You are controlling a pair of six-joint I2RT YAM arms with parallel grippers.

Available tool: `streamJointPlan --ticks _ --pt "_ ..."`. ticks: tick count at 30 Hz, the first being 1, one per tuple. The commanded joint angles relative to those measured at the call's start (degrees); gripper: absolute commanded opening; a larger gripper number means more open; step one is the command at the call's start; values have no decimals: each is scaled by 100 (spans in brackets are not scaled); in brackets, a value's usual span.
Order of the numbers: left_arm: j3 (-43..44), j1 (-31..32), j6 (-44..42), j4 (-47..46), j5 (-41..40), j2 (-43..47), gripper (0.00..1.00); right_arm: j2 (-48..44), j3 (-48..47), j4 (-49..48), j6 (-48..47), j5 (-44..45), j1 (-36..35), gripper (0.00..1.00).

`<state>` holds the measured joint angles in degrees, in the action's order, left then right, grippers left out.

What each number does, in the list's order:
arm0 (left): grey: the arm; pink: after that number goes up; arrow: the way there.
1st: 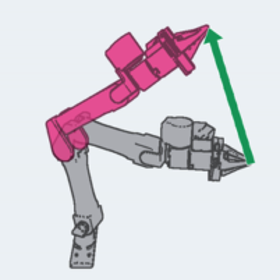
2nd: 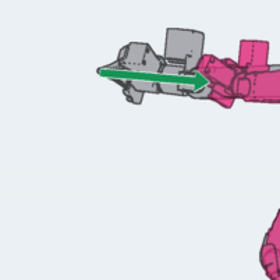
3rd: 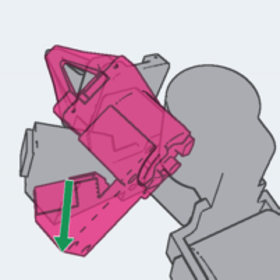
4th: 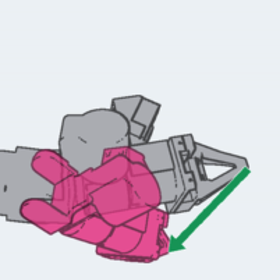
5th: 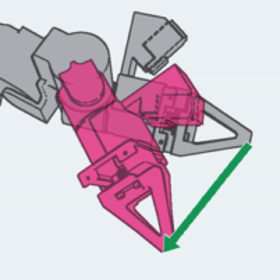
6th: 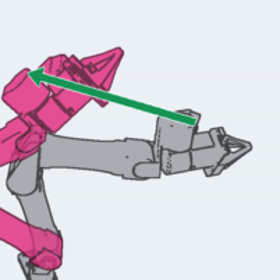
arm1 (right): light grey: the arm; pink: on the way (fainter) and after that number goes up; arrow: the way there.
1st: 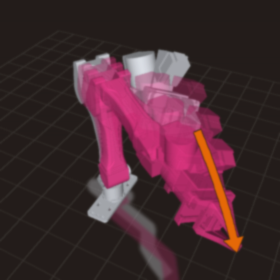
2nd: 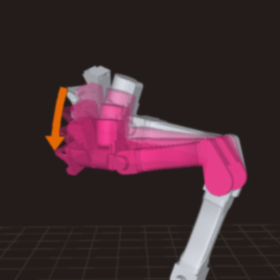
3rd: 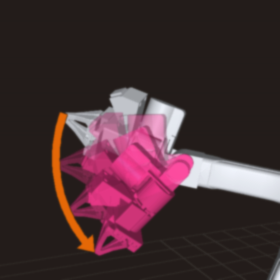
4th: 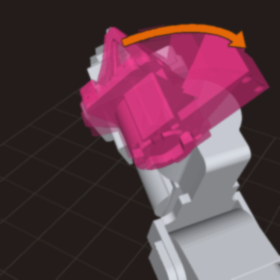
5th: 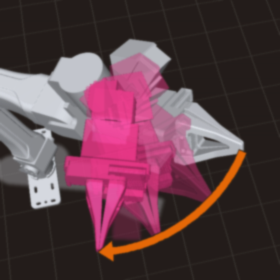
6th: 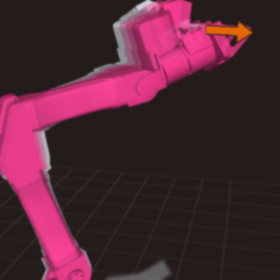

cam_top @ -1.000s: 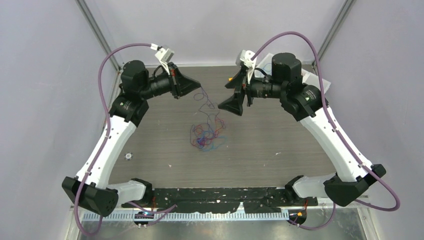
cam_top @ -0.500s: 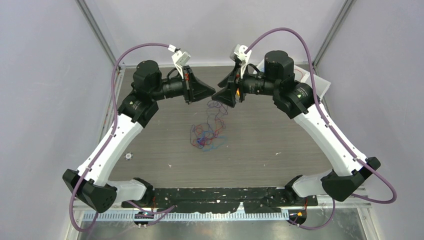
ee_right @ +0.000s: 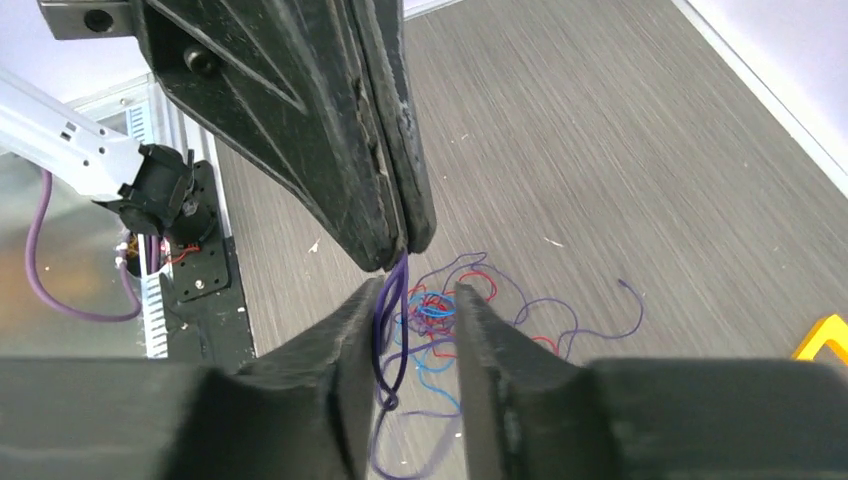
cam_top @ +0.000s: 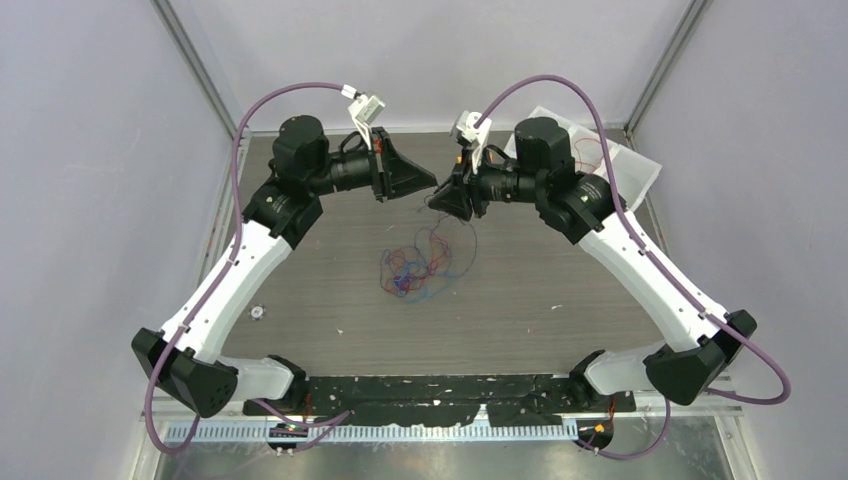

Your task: Untangle the cables

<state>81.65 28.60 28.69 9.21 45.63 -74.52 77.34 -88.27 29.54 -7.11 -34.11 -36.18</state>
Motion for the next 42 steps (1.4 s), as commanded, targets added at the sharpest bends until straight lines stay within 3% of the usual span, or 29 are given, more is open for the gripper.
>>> streamJointPlan --ticks 1,3,4,8,10,13,20,28,33,42 --pt "259 14 95 -311 179 8 0 -414 73 -250 -21 196 -20 21" --pt "257 14 55 -271 200 9 0 -459 64 -304 21 250 -16 8" --pt "261 12 33 -244 232 9 2 -484 55 -302 55 265 0 6" --pt "215 -110 -49 -123 148 91 68 -590 20 -125 206 68 564 5" --pt "127 -280 -31 -128 68 155 86 -655 25 208 129 -51 1099 5" --pt "15 -533 -92 -126 63 204 98 -815 164 607 -32 -183 2184 5" --pt "-185 -654 -666 221 -124 235 99 -636 77 731 -478 33 4170 5" --pt "-298 -710 -1104 627 -418 230 100 688 -393 102 -722 510 5517 6" --pt "-456 -762 -1301 674 -600 283 99 1559 -977 -284 -827 624 5880 5" --pt "-735 -871 -1360 747 -675 342 100 2670 -1825 -616 -855 789 5929 5"
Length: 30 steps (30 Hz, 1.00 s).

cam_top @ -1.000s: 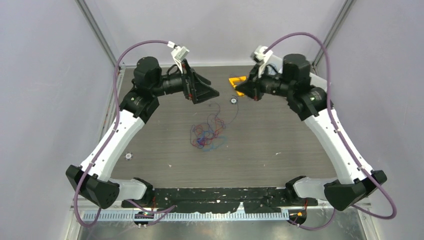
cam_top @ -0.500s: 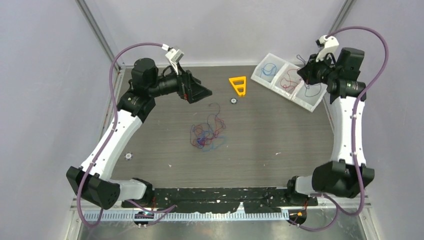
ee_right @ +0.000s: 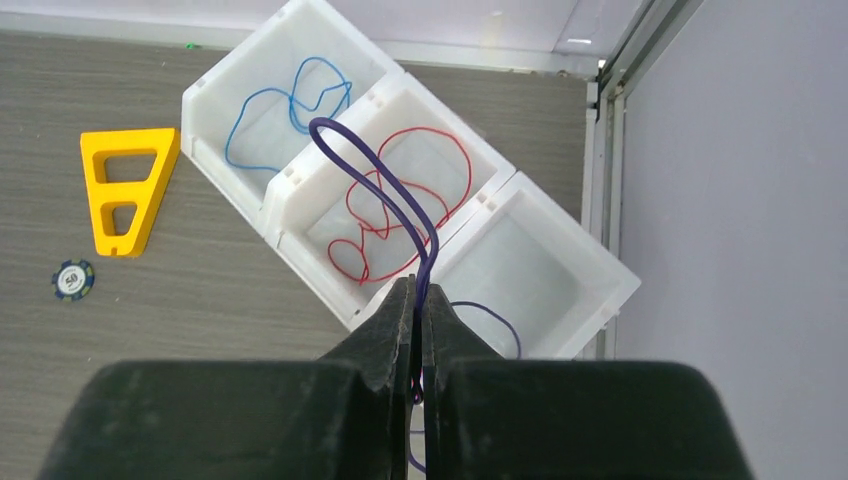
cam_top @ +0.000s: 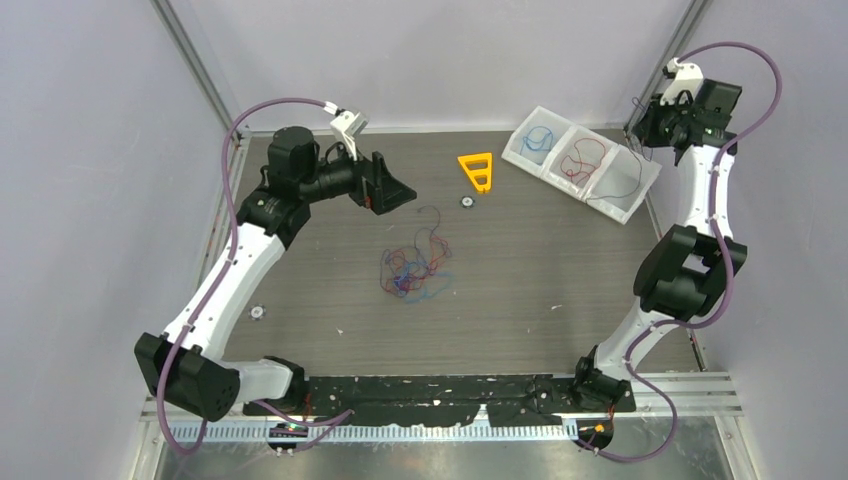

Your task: Untangle the cables

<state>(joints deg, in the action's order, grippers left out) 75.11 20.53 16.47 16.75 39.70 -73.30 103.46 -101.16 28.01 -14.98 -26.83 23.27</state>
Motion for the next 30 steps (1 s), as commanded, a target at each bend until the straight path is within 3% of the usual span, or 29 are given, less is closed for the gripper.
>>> streamJointPlan --ticks 1,11,23,30 --pt "-104 -79 -144 -6 -88 226 100 134 -683 -481 -50 59 -4 5" --pt "-60 -198 -259 133 -52 90 100 356 -1811 -400 435 -180 174 5" --pt "-87 -276 -261 204 -6 23 100 365 -1712 -473 624 -223 196 5" --pt "-128 -303 -293 314 -24 56 100 41 -1956 -439 1322 -1279 305 6"
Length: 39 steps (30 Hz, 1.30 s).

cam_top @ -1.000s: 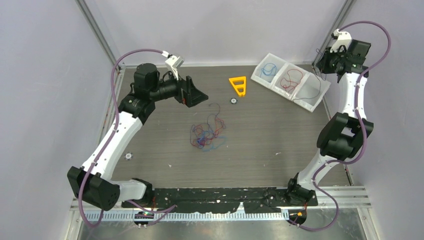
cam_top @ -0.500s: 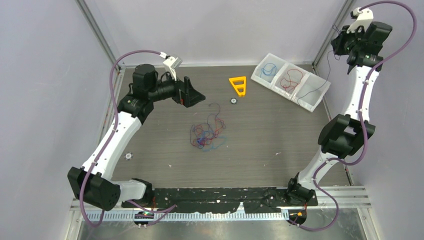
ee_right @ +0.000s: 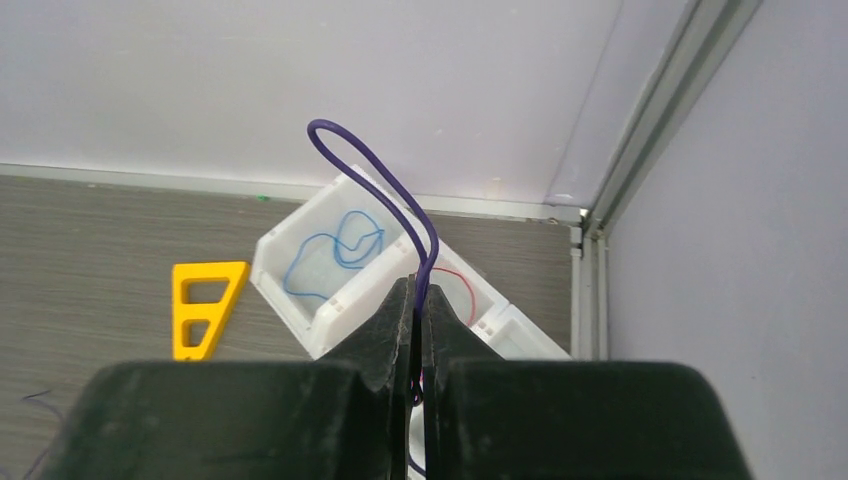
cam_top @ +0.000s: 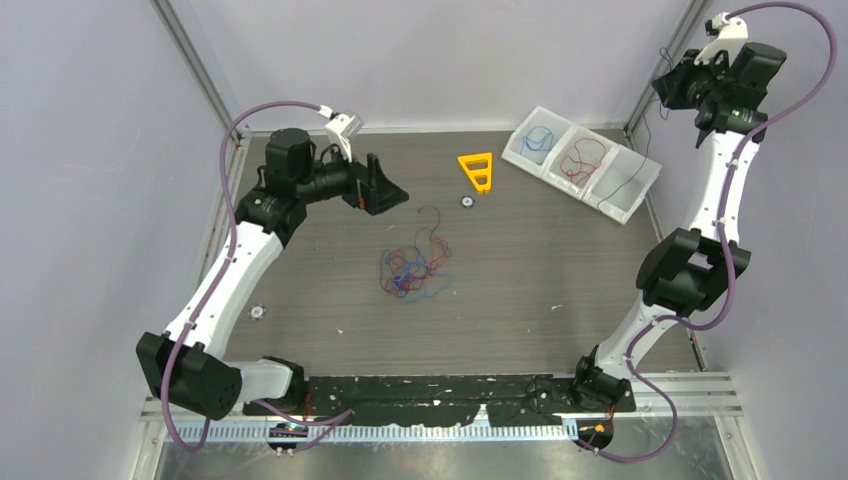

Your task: Untangle the cables

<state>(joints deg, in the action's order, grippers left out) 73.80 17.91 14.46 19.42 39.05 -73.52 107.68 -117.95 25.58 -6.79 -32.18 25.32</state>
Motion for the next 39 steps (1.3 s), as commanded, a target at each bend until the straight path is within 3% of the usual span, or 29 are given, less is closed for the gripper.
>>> streamJointPlan --ticks 1,11,16,20,29,39 --pt "-9 -42 -100 57 34 95 100 -446 -244 -195 564 -998 132 5" --pt "-159 -59 -110 44 52 222 99 -1250 209 -220 1630 -1873 227 5" --pt "-185 -69 -94 12 96 241 100 -1558 677 -320 1704 -1750 242 6" --pt "-198 -69 -84 5 122 226 100 -1421 485 -326 1849 -1576 278 6" --pt "-206 -69 -75 -26 105 187 100 -840 160 -391 1350 -913 281 5" --pt "-172 -99 -138 62 51 106 100 -385 612 -856 526 -240 283 5"
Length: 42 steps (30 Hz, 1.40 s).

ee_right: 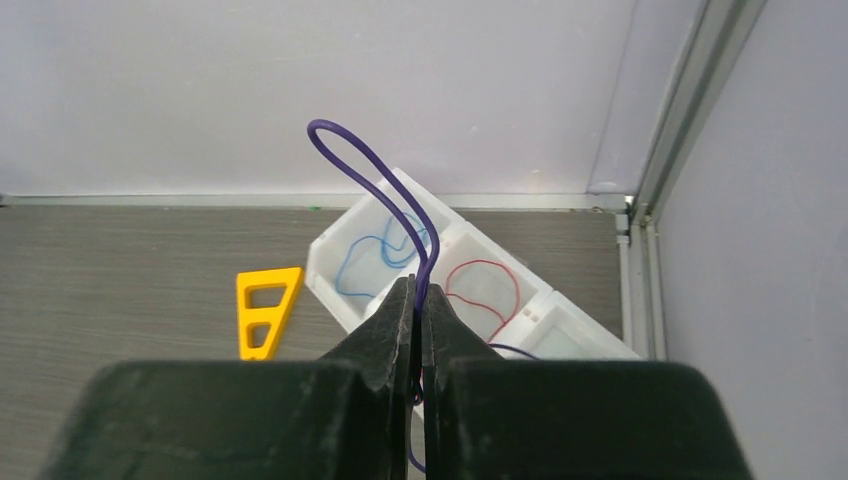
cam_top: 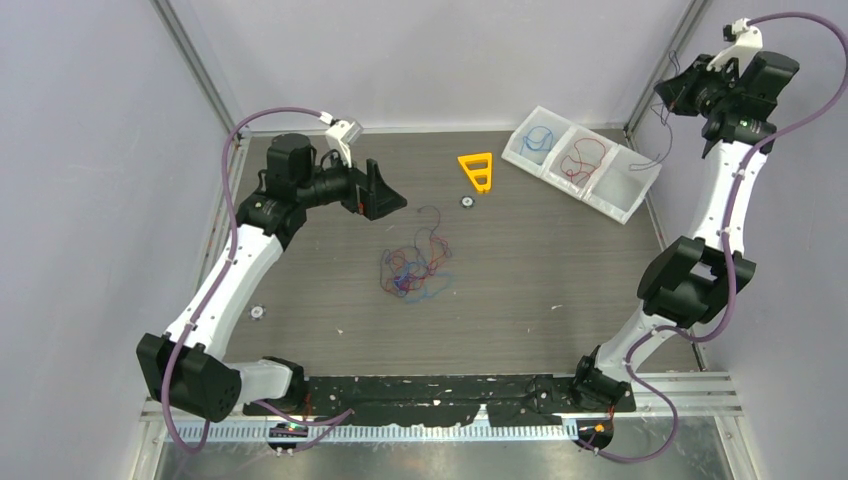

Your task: Untangle the cables

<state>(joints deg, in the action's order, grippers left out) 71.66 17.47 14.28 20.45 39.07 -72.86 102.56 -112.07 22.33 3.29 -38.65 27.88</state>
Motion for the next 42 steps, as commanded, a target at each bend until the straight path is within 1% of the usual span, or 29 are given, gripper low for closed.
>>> streamJointPlan --ticks 1,4,8,12,19,23,26,33,38,42 --pt "65 -59 -127 -12 48 18 100 243 5 -546 -578 440 26 5" --pt "103 -69 -130 22 48 -29 100 463 30 -638 -708 568 26 5" --pt "129 -69 -94 20 40 -56 100 734 303 -938 -891 643 8 5" --pt "156 -69 -75 93 8 -95 100 1035 365 -863 -1103 817 -18 5" --pt "114 -69 -120 181 -57 -49 100 1161 551 -875 -1507 1149 -40 5" --pt "109 -69 -184 244 -83 -48 100 1251 579 -626 -1866 1200 -143 5" --pt "105 -69 -189 241 -97 -66 100 1226 794 -471 -2176 1248 -261 5" --pt "86 -69 -189 239 -97 -87 100 1459 1062 -129 -2433 1361 -469 5" --pt "46 -77 -206 291 -110 -84 100 1799 960 55 -2490 1672 -572 5" --pt "28 -80 -207 302 -110 -112 99 2126 698 240 -2445 2014 -626 5"
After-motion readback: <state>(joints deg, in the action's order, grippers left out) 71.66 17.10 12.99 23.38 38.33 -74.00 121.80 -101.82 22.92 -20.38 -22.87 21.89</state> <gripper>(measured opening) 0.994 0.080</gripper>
